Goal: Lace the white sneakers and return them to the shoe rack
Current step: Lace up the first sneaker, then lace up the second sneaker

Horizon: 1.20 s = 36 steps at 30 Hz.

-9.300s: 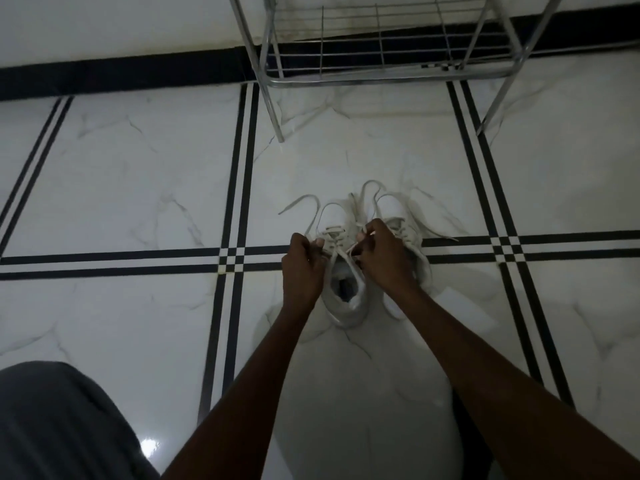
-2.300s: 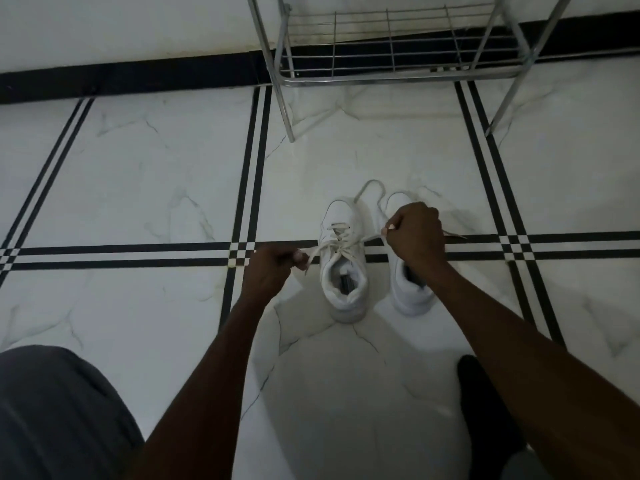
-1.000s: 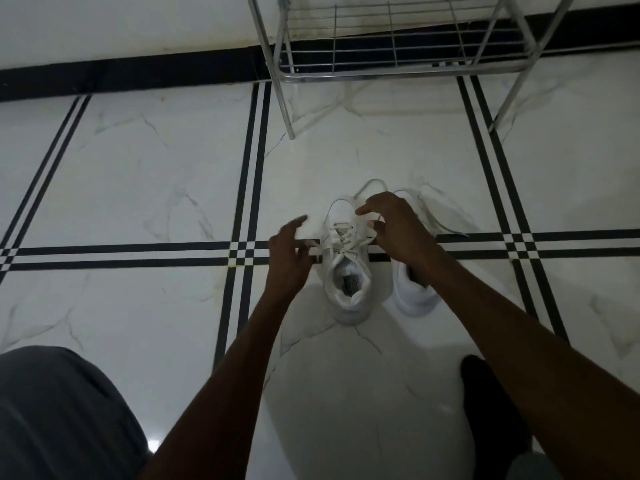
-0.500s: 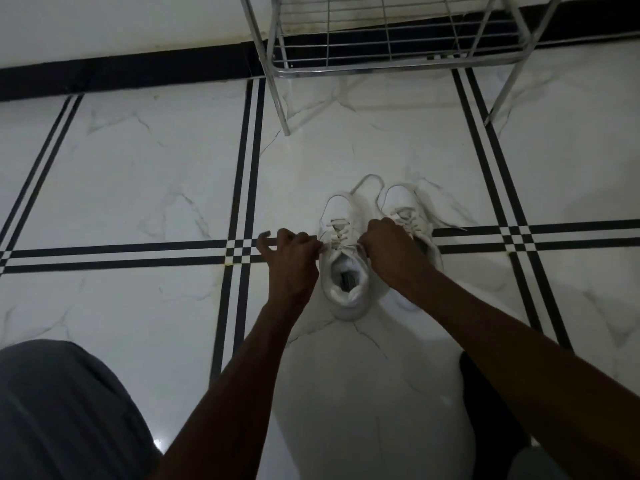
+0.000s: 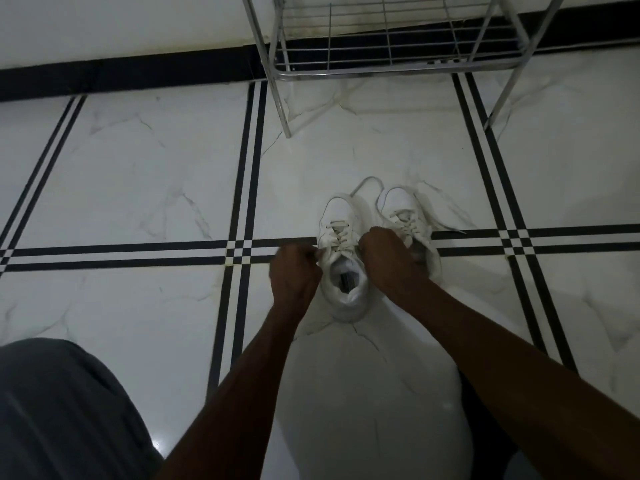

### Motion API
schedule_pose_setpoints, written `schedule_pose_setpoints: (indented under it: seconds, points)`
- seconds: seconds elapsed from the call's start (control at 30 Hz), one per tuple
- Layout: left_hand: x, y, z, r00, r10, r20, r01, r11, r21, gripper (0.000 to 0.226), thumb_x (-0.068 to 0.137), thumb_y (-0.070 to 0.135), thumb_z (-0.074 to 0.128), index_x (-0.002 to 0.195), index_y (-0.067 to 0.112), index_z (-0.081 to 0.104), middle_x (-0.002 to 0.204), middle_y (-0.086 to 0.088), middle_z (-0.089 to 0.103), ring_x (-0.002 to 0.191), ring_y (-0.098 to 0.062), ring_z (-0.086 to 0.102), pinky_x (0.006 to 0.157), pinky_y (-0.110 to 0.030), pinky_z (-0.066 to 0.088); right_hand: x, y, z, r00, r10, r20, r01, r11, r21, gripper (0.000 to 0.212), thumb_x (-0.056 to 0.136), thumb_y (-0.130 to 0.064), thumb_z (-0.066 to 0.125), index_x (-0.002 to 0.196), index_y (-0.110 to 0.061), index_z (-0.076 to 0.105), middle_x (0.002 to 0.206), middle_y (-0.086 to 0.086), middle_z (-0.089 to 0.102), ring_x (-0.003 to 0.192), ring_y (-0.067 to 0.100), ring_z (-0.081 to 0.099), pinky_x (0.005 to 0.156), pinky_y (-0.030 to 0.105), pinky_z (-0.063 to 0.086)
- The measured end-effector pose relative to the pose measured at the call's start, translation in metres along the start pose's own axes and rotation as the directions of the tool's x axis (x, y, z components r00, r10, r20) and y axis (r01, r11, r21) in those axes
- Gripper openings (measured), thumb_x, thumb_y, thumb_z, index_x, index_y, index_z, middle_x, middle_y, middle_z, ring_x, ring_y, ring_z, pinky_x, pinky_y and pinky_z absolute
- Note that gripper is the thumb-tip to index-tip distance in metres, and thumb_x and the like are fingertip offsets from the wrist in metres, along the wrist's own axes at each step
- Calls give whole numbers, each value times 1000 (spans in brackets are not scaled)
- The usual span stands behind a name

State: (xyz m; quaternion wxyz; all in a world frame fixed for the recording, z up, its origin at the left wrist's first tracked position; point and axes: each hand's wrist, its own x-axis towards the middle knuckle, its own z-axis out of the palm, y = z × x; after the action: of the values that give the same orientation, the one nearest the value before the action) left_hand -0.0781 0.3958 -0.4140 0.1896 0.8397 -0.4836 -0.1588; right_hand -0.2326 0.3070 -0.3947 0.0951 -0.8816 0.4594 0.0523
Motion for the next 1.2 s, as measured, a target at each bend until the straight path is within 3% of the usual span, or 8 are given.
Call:
schedule_pose_setpoints:
  seconds: [0.13, 0.23, 0.33, 0.57, 0.7, 0.8, 1.0, 1.2]
  points:
    - [-4, -4, 3, 976, -129, 174, 187, 907, -377, 41, 100, 47, 52, 103, 15, 76, 95, -12, 77, 91, -30, 73, 76, -39, 59, 0, -2, 2, 967, 170, 190, -246, 815, 525, 28, 95, -9, 53, 120, 1, 59, 118, 21, 65, 108, 37, 63, 83, 36, 49]
    - [-8, -6, -7, 901, -182, 394, 411, 645, -644, 44, 104, 59, 43, 110, 27, 72, 112, -8, 76, 108, -29, 72, 93, -50, 62, -1, -7, 3, 937, 199, 288, -348, 628, 696, 41, 100, -19, 46, 140, -10, 51, 141, 16, 56, 127, 35, 55, 104, 42, 47]
    - [-6, -10, -21, 892, -208, 401, 446, 552, -704, 42, 108, 54, 39, 114, 29, 73, 117, -4, 76, 110, -23, 71, 93, -43, 61, 0, -21, 2, 935, 167, 312, -352, 530, 772, 45, 102, -22, 44, 146, -14, 47, 149, 11, 50, 134, 29, 50, 110, 47, 45]
    - [-1, -29, -36, 913, -262, 314, 407, 648, -644, 45, 109, 50, 38, 115, 23, 73, 116, -1, 73, 112, -22, 66, 99, -41, 52, -1, -43, 5, 939, 95, 331, -331, 509, 795, 47, 100, -26, 46, 146, -18, 46, 149, 8, 51, 130, 27, 54, 107, 48, 47]
    - [6, -11, -27, 978, -183, -103, 131, 915, -381, 40, 103, 42, 49, 121, 11, 67, 116, -10, 71, 111, -28, 65, 96, -43, 52, -2, -24, -11, 970, 110, 218, -240, 584, 775, 40, 99, -20, 52, 139, -11, 54, 138, 9, 60, 123, 26, 59, 101, 38, 50]
    - [9, 26, -22, 968, -57, -246, -19, 955, -296, 25, 99, 30, 55, 112, 12, 68, 107, -8, 71, 103, -26, 62, 90, -45, 52, -4, -3, -28, 978, 177, 114, -196, 566, 801, 25, 94, -19, 60, 115, -10, 71, 110, 11, 75, 95, 22, 71, 89, 44, 59]
    - [3, 103, 6, 990, 64, 125, 1, 886, -463, 25, 101, 22, 60, 100, 2, 75, 93, -7, 78, 80, -16, 72, 74, -24, 56, -14, 65, -63, 917, 399, 6, -236, 531, 814, 17, 90, -27, 68, 89, -12, 75, 80, 3, 78, 69, 13, 75, 72, 31, 61]
    - [0, 123, 42, 975, 20, 223, 86, 886, -456, 47, 93, 45, 71, 119, 6, 75, 111, -12, 78, 101, -24, 73, 84, -28, 52, -28, 114, -48, 828, 561, 9, -413, 598, 687, 52, 94, -40, 61, 69, 5, 69, 65, 15, 70, 62, 26, 68, 59, 29, 47]
